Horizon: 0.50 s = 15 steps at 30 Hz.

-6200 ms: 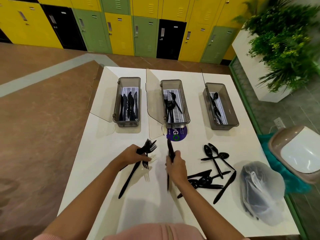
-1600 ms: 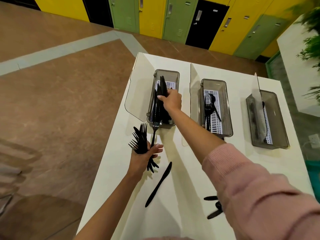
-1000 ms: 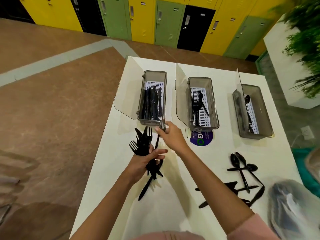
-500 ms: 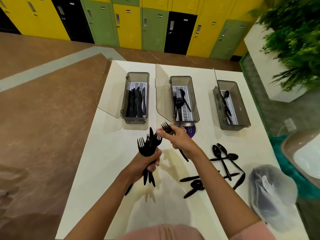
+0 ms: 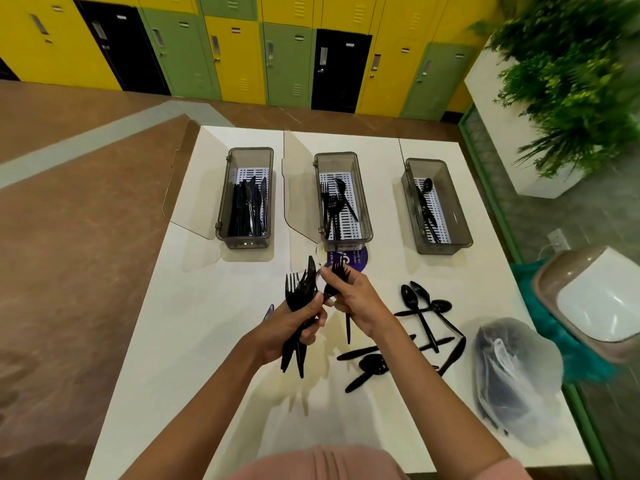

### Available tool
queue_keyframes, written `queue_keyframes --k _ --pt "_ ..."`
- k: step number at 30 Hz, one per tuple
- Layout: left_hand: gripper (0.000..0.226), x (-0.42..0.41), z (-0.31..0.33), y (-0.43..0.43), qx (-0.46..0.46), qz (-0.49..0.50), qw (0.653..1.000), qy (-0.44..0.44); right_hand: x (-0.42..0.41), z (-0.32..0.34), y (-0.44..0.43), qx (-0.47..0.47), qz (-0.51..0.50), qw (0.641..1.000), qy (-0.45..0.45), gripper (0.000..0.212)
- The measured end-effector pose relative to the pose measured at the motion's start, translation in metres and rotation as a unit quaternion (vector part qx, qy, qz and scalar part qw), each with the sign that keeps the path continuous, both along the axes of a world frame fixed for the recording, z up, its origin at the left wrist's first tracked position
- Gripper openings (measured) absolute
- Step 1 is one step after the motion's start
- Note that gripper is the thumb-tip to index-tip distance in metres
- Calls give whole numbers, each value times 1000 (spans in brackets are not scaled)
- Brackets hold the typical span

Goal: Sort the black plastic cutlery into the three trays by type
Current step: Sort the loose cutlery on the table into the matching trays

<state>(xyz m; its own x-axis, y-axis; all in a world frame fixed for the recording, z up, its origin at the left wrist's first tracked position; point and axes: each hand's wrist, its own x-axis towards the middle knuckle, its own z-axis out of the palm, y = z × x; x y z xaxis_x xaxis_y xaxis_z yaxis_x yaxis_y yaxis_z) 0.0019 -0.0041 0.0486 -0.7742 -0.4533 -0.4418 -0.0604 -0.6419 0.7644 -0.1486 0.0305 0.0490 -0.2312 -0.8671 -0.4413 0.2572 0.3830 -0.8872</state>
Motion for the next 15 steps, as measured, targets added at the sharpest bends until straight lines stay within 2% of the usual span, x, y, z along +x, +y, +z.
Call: queue_keyframes --k 4,7,9,12,15 --pt "51 -8 3 4 6 -21 1000 8 -8 -3 7 -2 13 1000 -12 37" --pt "52 -14 4 7 7 -32 999 5 -15 -4 10 -3 -1 1000 -11 54" --pt "49 -17 5 8 2 -22 1000 -9 -22 -4 11 -5 -11 1000 -14 49" --pt "50 -22 6 7 6 -2 1000 -21 -32 0 10 -18 -22 999 -18 22" --pt "45 -25 7 3 19 17 999 -36 -42 4 4 -40 -59 997 -35 15"
